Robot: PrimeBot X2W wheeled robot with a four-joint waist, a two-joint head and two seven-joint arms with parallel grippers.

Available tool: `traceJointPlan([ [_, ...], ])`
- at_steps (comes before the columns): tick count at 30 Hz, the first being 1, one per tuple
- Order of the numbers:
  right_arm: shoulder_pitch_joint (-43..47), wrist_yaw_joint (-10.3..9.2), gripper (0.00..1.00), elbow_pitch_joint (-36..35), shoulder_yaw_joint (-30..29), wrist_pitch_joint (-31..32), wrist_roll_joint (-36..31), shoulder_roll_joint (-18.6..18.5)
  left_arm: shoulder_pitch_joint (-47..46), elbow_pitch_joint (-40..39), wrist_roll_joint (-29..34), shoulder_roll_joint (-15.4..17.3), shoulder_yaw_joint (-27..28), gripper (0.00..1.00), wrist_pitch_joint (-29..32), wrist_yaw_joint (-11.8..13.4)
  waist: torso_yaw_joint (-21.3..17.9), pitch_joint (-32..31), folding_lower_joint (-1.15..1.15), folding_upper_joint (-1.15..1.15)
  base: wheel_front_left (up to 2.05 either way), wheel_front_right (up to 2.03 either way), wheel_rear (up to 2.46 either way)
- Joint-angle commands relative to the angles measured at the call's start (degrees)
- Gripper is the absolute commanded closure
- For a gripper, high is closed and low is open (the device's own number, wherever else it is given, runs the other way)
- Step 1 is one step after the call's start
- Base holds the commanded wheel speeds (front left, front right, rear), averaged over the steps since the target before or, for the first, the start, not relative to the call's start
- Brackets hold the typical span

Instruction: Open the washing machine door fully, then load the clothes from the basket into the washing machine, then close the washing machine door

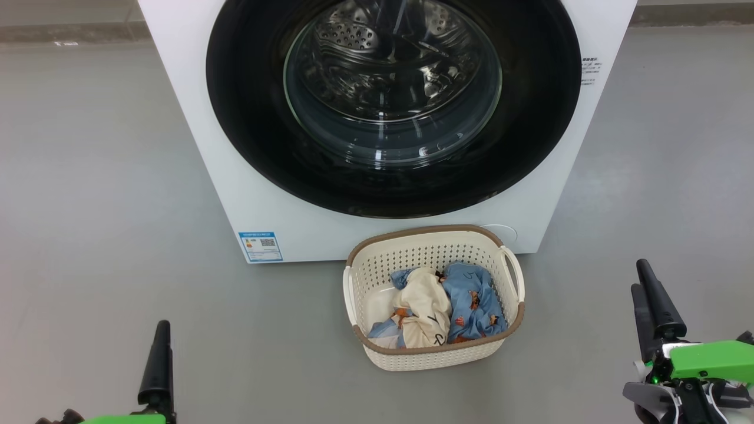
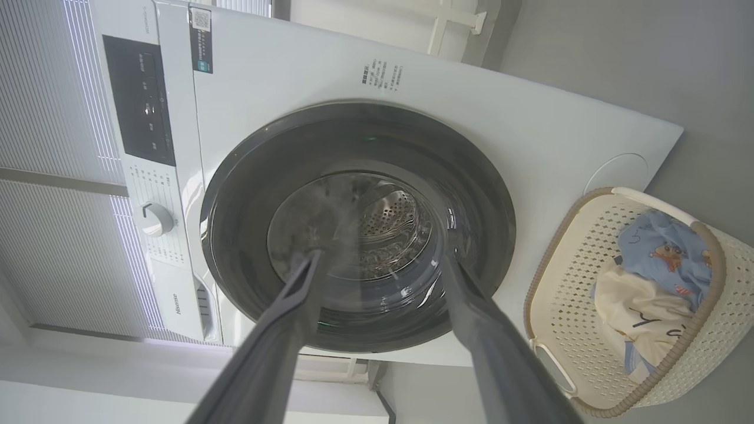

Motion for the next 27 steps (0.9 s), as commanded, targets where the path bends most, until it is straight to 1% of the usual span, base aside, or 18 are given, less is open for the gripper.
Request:
traceJointPlan([
  [1,-2.5,0.12,0.0,-2.2,0.3,-0.7,-1.8,-1.4,-2.7,-2.1,1.4,0.9,0.2,0.0,-0.7,0.0,0.0,0.0,0.0,0.0,0.0,0.0,0.0],
  [7,-2.6,0.14,0.0,-3.3,0.5,-1.6,-7.0,-1.8,-2.9,-1.9,6.0,1.3,-0.2,0.0,-1.7,0.0,0.1,0.0,0.0,0.0,0.0,0.0,0.0],
  [9,-2.6,0.15,0.0,-3.5,0.8,-1.9,-8.9,-2.1,-3.0,-1.7,8.6,1.5,-0.2,0.0,-2.1,0.0,0.1,0.1,0.0,0.0,0.0,0.0,0.0],
  [14,-2.7,0.16,0.0,-4.0,1.5,-2.6,-13.6,-2.5,-3.3,-2.3,13.4,1.0,0.5,0.0,-2.9,0.0,0.2,0.2,0.0,0.0,0.0,0.0,0.0],
  [27,-3.0,0.2,0.0,-4.9,2.6,-4.6,-28.8,-4.0,-3.6,0.1,29.1,1.3,-0.5,0.0,-5.2,0.0,0.0,0.5,0.0,0.0,0.0,0.0,0.0],
])
